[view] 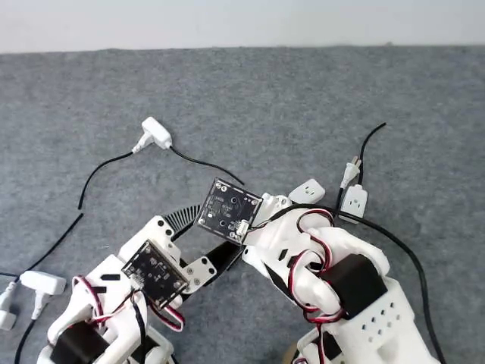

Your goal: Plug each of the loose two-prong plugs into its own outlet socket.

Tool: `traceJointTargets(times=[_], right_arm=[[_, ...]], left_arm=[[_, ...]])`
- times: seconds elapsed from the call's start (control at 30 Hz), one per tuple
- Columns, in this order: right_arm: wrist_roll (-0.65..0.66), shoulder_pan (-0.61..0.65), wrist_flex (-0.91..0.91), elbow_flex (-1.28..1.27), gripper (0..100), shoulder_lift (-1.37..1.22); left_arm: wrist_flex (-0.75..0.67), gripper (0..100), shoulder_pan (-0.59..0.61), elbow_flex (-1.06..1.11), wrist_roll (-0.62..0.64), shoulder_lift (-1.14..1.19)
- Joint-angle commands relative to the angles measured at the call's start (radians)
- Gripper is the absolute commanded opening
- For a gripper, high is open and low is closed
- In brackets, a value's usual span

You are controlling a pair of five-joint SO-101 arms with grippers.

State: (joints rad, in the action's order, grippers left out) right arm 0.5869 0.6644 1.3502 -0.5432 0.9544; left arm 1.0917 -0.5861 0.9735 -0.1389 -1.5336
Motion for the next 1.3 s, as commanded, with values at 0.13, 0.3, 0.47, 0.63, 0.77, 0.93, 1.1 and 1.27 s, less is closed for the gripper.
traceJointTargets(times=[0.13, 0.3, 0.47, 0.63, 0.77, 0.93, 1.1, 1.27], right_arm=[[-0.008, -0.004, -0.010, -0.005, 0.8, 0.021], [-0.012, 0.030, 0.027, 0.002, 0.8, 0.028], [-0.028, 0.036, 0.031, 0.002, 0.8, 0.028], [-0.028, 0.035, 0.033, 0.002, 0.8, 0.028], [-0.028, 0.035, 0.033, 0.002, 0.8, 0.028], [-0.028, 0.031, 0.033, 0.002, 0.8, 0.030], [-0.028, 0.024, 0.035, 0.002, 0.8, 0.031], [-0.028, 0.024, 0.067, 0.003, 0.8, 0.108]], left_arm=[[-0.006, 19, -0.012, 0.007, -0.046, -0.118], [-0.078, 19, 0.015, 0.088, -0.064, -0.129], [-0.086, 19, 0.017, 0.104, -0.061, -0.133], [-0.086, 19, 0.020, 0.108, -0.061, -0.133], [-0.086, 19, 0.020, 0.111, -0.061, -0.133], [-0.091, 19, 0.032, 0.143, -0.066, -0.135], [-0.141, 19, 0.103, 0.197, -0.068, -0.135], [-0.184, 19, 0.117, 0.259, -0.068, -0.130]])
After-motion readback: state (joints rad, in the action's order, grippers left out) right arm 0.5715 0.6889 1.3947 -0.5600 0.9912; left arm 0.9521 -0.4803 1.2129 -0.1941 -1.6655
